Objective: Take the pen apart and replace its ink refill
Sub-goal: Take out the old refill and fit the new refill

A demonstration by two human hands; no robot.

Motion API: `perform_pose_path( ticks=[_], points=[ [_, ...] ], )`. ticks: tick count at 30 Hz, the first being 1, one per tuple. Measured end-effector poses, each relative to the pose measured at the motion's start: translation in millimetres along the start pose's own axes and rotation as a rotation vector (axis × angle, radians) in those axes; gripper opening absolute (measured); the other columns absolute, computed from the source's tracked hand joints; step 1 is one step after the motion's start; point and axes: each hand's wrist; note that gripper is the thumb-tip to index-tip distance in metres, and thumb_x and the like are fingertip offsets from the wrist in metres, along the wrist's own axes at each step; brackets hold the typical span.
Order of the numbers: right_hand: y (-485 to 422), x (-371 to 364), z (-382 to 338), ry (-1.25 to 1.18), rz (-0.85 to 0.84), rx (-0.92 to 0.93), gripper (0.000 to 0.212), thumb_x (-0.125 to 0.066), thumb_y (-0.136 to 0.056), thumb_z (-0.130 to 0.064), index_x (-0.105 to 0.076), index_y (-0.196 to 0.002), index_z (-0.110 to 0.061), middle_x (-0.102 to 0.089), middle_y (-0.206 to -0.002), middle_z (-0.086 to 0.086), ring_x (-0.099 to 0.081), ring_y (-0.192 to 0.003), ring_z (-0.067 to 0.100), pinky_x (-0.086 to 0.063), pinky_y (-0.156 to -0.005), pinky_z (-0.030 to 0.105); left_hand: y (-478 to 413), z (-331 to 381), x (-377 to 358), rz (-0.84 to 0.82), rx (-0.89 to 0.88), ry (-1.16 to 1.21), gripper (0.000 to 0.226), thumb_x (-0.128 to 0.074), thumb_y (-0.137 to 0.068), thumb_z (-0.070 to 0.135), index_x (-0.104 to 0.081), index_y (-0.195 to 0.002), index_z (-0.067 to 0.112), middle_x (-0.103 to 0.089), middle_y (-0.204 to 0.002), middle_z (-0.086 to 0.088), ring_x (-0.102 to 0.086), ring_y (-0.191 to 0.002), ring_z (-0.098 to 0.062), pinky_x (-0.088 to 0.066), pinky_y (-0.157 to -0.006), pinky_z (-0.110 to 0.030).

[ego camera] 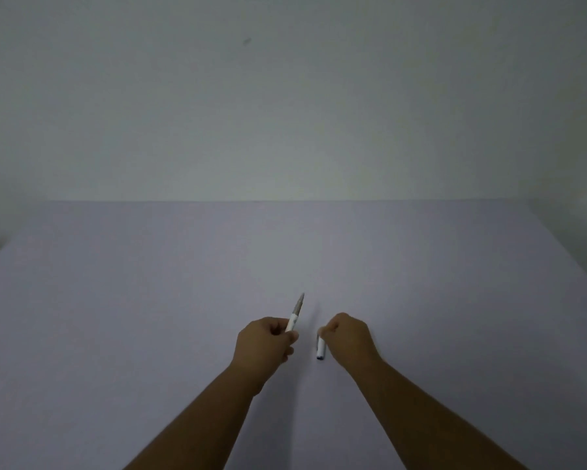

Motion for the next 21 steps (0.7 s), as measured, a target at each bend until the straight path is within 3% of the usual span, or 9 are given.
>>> perform_pose_path(
  ticks=[3,6,10,13,15,16,18,21],
  points=[
    [-2,-15,1,0.03,0.039,-0.02,0.027,-0.062,-0.085,-0.025,-0.058,-0.103,-0.006,-0.068,-0.103,0.012,-0.066,-0.092,0.025,-0.052,-0.072,0.028,-2,-4,2,-0.027,0.059,0.089,0.013,-0.066,-0.083,0.016,-0.07,-0.095,0.012,-0.071,-0.078,-0.006,-0.068,-0.069,-0.017,-0.058,-0.062,-0.025],
    [-3,-22,1,0.095,0.056,0.01,0.025,-0.06,-0.087,-0.021,-0.054,-0.106,-0.006,-0.066,-0.108,0.013,-0.065,-0.096,0.026,-0.055,-0.08,0.032,-2,-7,6,-0.056,0.098,0.152,0.01,-0.066,-0.083,0.016,-0.07,-0.092,0.014,-0.071,-0.081,-0.007,-0.069,-0.071,-0.019,-0.058,-0.061,-0.026],
    [-2,-22,-1,0.016,0.084,-0.009,0.028,-0.055,-0.091,-0.023,-0.055,-0.11,-0.003,-0.066,-0.109,0.015,-0.067,-0.092,0.026,-0.057,-0.079,0.034,-2,-9,9,-0.071,0.12,0.181,0.01,-0.067,-0.082,0.015,-0.071,-0.092,0.013,-0.071,-0.082,-0.009,-0.068,-0.07,-0.019,-0.056,-0.058,-0.025],
    [-2,-10,-12,-0.238,0.096,-0.017,0.026,-0.055,-0.091,-0.03,-0.066,-0.098,-0.008,-0.071,-0.096,0.01,-0.065,-0.069,0.018,-0.054,-0.063,0.026,-2,-9,10,-0.081,0.126,0.168,0.009,-0.068,-0.081,0.014,-0.071,-0.089,0.014,-0.072,-0.082,-0.009,-0.068,-0.068,-0.019,-0.057,-0.059,-0.025],
    [-5,2,-24,-0.555,0.086,-0.004,0.024,-0.057,-0.089,-0.03,-0.069,-0.076,-0.015,-0.071,-0.078,0.006,-0.065,-0.066,0.018,-0.054,-0.062,0.025,-1,-8,9,-0.093,0.128,0.154,0.005,-0.069,-0.08,0.014,-0.071,-0.084,0.017,-0.072,-0.081,-0.009,-0.068,-0.068,-0.019,-0.058,-0.059,-0.025],
    [-6,8,-31,-0.722,0.077,-0.018,0.02,-0.06,-0.088,-0.027,-0.069,-0.075,-0.017,-0.071,-0.077,0.006,-0.066,-0.068,0.017,-0.055,-0.063,0.024,0,-6,8,-0.098,0.13,0.145,0.005,-0.069,-0.08,0.014,-0.071,-0.083,0.017,-0.072,-0.081,-0.009,-0.069,-0.068,-0.019,-0.057,-0.059,-0.025],
    [-8,20,-41,-0.943,0.067,-0.049,0.01,-0.063,-0.087,-0.022,-0.069,-0.086,-0.013,-0.071,-0.084,0.009,-0.066,-0.071,0.016,-0.056,-0.065,0.024,1,-3,6,-0.109,0.137,0.132,0.005,-0.069,-0.08,0.014,-0.071,-0.082,0.018,-0.072,-0.082,-0.01,-0.068,-0.068,-0.019,-0.057,-0.059,-0.025],
    [-9,31,-48,-1.03,0.017,-0.069,0.018,-0.064,-0.086,-0.016,-0.067,-0.1,-0.006,-0.07,-0.089,0.013,-0.066,-0.075,0.019,-0.056,-0.066,0.026,4,2,4,-0.126,0.127,0.13,0.006,-0.068,-0.08,0.013,-0.071,-0.083,0.017,-0.072,-0.083,-0.011,-0.068,-0.069,-0.019,-0.058,-0.061,-0.026]
  ],
)
Point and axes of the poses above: each hand's wrist, its own y-axis away from the middle knuckle, its own x-axis out of the back of the hand, z = x × y
